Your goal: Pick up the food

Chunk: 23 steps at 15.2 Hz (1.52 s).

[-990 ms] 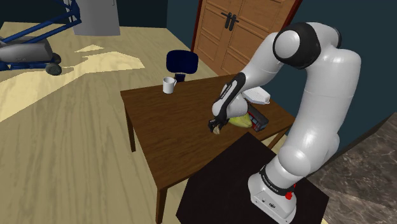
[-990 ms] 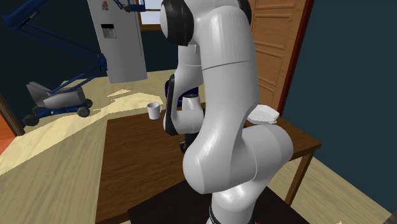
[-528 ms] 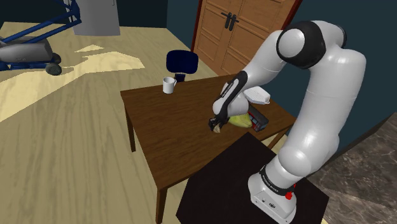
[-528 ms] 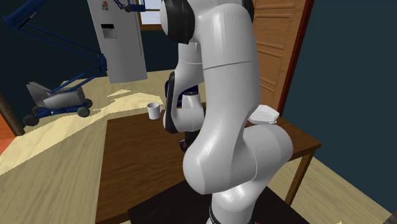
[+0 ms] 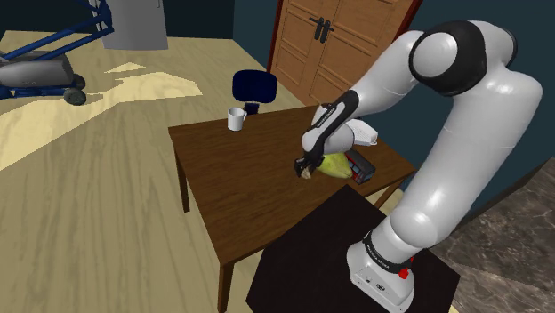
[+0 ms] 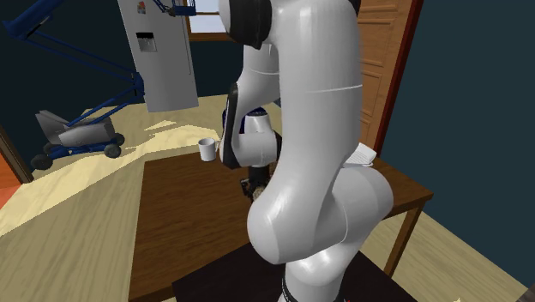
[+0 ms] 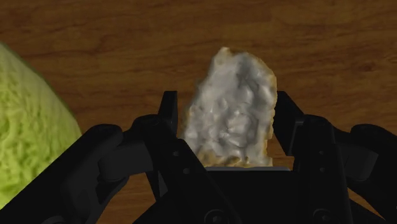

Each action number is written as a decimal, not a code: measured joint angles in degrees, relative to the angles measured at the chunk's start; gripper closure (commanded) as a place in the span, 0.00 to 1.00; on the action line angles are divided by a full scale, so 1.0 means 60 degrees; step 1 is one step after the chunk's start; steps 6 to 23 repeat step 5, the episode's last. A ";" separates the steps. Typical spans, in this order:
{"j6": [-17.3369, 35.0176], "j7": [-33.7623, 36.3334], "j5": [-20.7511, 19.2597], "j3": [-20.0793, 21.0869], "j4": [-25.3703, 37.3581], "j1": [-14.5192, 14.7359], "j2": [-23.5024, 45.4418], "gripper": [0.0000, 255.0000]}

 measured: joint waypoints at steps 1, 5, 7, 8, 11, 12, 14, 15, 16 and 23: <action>-0.0119 0.0026 -0.0064 -0.0052 -0.0029 0.0017 -0.0149 1.00; -0.0647 0.0239 -0.0354 -0.0219 -0.0092 0.0123 -0.0748 1.00; -0.0647 0.0239 -0.0354 -0.0219 -0.0092 0.0123 -0.0748 1.00; -0.0647 0.0239 -0.0354 -0.0219 -0.0092 0.0123 -0.0748 1.00; -0.0647 0.0239 -0.0354 -0.0219 -0.0092 0.0123 -0.0748 1.00; -0.0647 0.0239 -0.0354 -0.0219 -0.0092 0.0123 -0.0748 1.00; -0.0647 0.0239 -0.0354 -0.0219 -0.0092 0.0123 -0.0748 1.00; -0.0647 0.0239 -0.0354 -0.0219 -0.0092 0.0123 -0.0748 1.00; -0.0647 0.0239 -0.0354 -0.0219 -0.0092 0.0123 -0.0748 1.00; -0.0647 0.0239 -0.0354 -0.0219 -0.0092 0.0123 -0.0748 1.00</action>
